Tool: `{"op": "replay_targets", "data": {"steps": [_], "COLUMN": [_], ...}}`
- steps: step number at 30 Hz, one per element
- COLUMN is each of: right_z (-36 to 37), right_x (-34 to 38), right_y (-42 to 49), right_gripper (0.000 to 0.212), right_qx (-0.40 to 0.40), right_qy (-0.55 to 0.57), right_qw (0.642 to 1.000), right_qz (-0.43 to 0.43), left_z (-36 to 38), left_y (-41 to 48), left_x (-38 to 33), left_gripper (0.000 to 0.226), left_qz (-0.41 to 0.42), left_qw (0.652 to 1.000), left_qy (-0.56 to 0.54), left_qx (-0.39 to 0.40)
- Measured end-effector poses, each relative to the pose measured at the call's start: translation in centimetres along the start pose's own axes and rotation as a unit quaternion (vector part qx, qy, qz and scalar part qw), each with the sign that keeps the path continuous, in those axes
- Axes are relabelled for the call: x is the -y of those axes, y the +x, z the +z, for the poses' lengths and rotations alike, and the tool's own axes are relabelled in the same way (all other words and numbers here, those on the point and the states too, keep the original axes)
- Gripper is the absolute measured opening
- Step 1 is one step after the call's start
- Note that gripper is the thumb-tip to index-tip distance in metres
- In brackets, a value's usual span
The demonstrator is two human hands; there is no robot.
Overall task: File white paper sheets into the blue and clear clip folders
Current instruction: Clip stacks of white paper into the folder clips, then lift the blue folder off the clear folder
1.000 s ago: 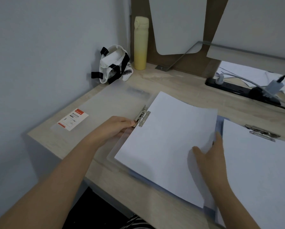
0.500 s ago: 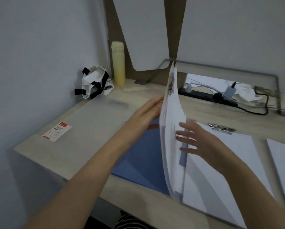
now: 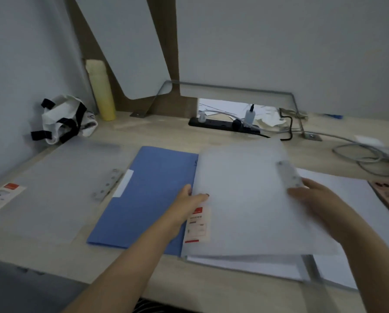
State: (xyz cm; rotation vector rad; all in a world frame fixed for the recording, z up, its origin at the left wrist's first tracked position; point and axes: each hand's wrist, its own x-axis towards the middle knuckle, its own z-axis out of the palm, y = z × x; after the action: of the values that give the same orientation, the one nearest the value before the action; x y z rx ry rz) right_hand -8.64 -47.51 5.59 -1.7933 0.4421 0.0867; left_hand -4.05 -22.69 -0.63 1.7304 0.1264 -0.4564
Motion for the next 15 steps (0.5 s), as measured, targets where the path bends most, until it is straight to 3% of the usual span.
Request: {"op": "replay_targets", "data": {"steps": [3,9,13,15], "right_z": [0.9,2.4,3.3,3.7], "right_x": [-1.8,-2.5,-3.3,-3.7], "right_y": [0.4,0.6,0.7,0.9], "right_gripper": [0.039,0.057,0.063,0.072], "right_qx": [-0.037,-0.041,-0.003,0.006], "right_qy": [-0.108,-0.148,-0.083,0.010], "right_qw": [0.993,0.988,0.996,1.000], "right_qz": [0.016,0.022,0.018,0.023], "left_z": [-0.6,-0.4,-2.0,-3.2], "left_y": [0.5,-0.7,-1.2,-1.6], "left_x": [-0.2,-0.8,-1.3,-1.8], "left_gripper": [0.013,0.021,0.015,0.018], "left_qz": [-0.025,-0.067,-0.023,0.002], "left_qw": [0.999,0.996,0.995,0.993], "left_qy": [-0.039,-0.053,-0.097,-0.111], "left_qx": [-0.011,0.010,-0.033,-0.040]}}
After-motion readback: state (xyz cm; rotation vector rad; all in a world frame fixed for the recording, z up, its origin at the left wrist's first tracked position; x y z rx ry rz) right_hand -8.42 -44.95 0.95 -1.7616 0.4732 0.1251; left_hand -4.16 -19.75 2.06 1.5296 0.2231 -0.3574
